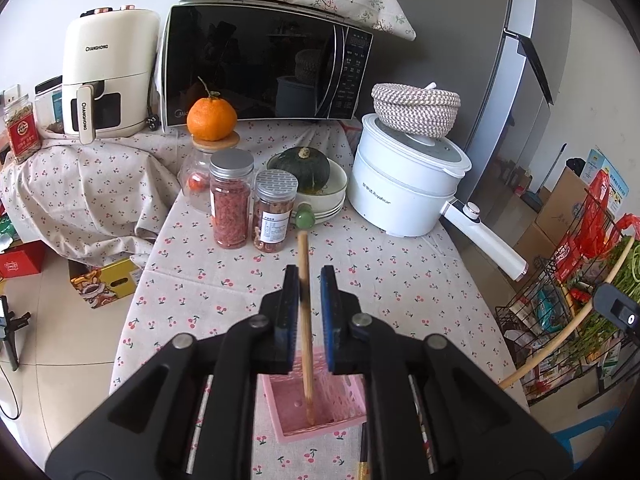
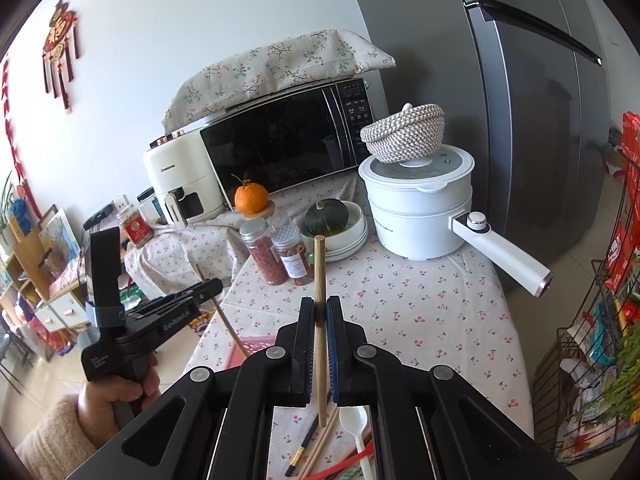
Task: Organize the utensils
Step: 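Carry the chopstick into the pink holder and open the left gripper, then lower the held chopstick into the pink holder and open the right gripper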
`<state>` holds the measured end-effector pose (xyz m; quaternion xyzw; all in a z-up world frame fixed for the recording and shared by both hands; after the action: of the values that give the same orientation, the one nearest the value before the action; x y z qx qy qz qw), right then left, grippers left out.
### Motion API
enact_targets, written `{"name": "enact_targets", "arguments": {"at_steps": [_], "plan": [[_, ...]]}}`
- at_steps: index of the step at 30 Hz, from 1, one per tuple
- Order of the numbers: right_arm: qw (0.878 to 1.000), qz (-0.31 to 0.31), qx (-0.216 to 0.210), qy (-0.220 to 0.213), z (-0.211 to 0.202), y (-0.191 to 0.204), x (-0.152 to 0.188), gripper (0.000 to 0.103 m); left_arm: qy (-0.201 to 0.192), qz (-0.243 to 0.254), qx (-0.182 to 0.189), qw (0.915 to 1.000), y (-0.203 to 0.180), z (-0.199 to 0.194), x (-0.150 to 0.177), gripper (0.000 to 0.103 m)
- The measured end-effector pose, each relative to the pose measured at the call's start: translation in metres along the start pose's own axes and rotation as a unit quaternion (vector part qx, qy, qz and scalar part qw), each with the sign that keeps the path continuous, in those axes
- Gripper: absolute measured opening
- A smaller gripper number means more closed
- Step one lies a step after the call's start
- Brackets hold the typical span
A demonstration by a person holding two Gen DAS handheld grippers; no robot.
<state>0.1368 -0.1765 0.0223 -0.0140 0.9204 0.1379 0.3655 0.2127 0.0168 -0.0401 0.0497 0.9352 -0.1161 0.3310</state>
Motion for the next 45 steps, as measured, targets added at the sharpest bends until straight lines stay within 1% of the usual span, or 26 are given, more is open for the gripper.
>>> {"name": "enact_targets", "arguments": {"at_steps": [1, 2, 3, 5, 7, 9, 11, 15, 18, 22, 24, 28, 34, 35, 37, 38, 39, 40, 41, 42, 45], "plan": [[1.0, 0.0, -0.003, -0.003, 0.0, 0.003, -0.002, 0.006, 0.002, -0.001, -0.008, 1.0, 0.001, 0.001, 0.001, 0.041], [1.0, 0.003, -0.009, -0.005, 0.0, 0.006, -0.004, 0.006, 0.001, -0.002, -0.015, 0.9999, 0.002, 0.001, 0.002, 0.048], [1.0, 0.006, -0.017, -0.007, 0.0, 0.008, -0.006, 0.006, -0.001, -0.002, -0.019, 0.9998, 0.002, -0.001, 0.003, 0.051], [1.0, 0.012, -0.027, -0.011, 0.0, 0.013, -0.011, 0.006, 0.004, -0.001, -0.018, 0.9998, 0.004, -0.004, 0.005, 0.052], [0.999, 0.017, -0.032, -0.014, 0.003, 0.017, -0.016, 0.006, 0.012, -0.004, -0.011, 0.9999, 0.009, -0.006, 0.01, 0.059], [0.999, 0.024, -0.042, -0.016, 0.006, 0.021, -0.022, 0.006, 0.022, -0.006, -0.012, 0.9997, 0.015, -0.008, 0.015, 0.064], [0.998, 0.032, -0.054, -0.018, 0.008, 0.025, -0.027, 0.006, 0.032, -0.005, -0.018, 0.9993, 0.022, -0.009, 0.022, 0.065], [0.997, 0.037, -0.055, -0.034, 0.02, 0.034, -0.036, 0.006, 0.049, -0.007, -0.019, 0.9986, 0.035, -0.01, 0.032, 0.069], [0.997, 0.042, -0.054, -0.037, 0.04, 0.039, -0.041, 0.006, 0.058, -0.006, -0.026, 0.998, 0.045, -0.01, 0.038, 0.072], [0.997, 0.048, -0.048, -0.033, 0.072, 0.042, -0.035, 0.006, 0.071, -0.009, -0.03, 0.997, 0.055, -0.006, 0.044, 0.073], [0.997, 0.052, -0.044, -0.024, 0.089, 0.042, -0.029, 0.006, 0.077, -0.008, -0.03, 0.9966, 0.057, -0.003, 0.046, 0.073], [0.996, 0.067, -0.053, 0.006, 0.12, 0.04, -0.017, 0.006, 0.087, 0.0, -0.029, 0.9958, 0.054, 0.002, 0.049, 0.073], [0.994, 0.076, -0.067, 0.041, 0.142, 0.042, -0.005, 0.006, 0.092, 0.006, -0.025, 0.9954, 0.048, 0.004, 0.051, 0.074], [0.994, 0.076, -0.071, 0.045, 0.143, 0.042, -0.004, 0.009, 0.092, 0.008, -0.025, 0.9954, 0.046, 0.004, 0.051, 0.074], [0.994, 0.07, -0.07, 0.045, 0.141, 0.042, -0.004, 0.011, 0.093, 0.013, -0.025, 0.9952, 0.044, 0.004, 0.052, 0.075], [0.994, 0.069, -0.07, 0.042, 0.138, 0.042, -0.006, 0.018, 0.095, 0.015, -0.025, 0.9951, 0.043, 0.004, 0.053, 0.075], [0.994, 0.068, -0.072, 0.039, 0.134, 0.041, -0.007, 0.028, 0.096, 0.017, -0.025, 0.9949, 0.041, 0.003, 0.054, 0.075], [0.994, 0.068, -0.074, 0.034, 0.129, 0.04, -0.008, 0.034, 0.097, 0.018, -0.024, 0.9949, 0.04, 0.002, 0.055, 0.076], [0.994, 0.069, -0.076, 0.028, 0.123, 0.038, -0.01, 0.046, 0.095, 0.02, -0.021, 0.995, 0.039, -0.001, 0.055, 0.077], [0.994, 0.07, -0.077, 0.021, 0.115, 0.036, -0.012, 0.053, 0.092, 0.021, -0.02, 0.9953, 0.038, -0.003, 0.056, 0.079], [0.995, 0.065, -0.073, 0.01, 0.093, 0.03, -0.015, 0.059, 0.088, 0.032, -0.018, 0.9954, 0.03, -0.008, 0.059, 0.081]]}}
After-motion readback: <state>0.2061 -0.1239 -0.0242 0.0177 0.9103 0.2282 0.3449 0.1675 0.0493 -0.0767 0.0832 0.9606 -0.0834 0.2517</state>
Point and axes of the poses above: each gripper's, at about its wrist camera, not at the fingertips, and z roughly the way its jaws point, y to its left, x to its underside, the point moved 6 cm from there along z, roughly the way its jaws point, and after that the axes turned 11 degrees about y, right-handed, at the moved point
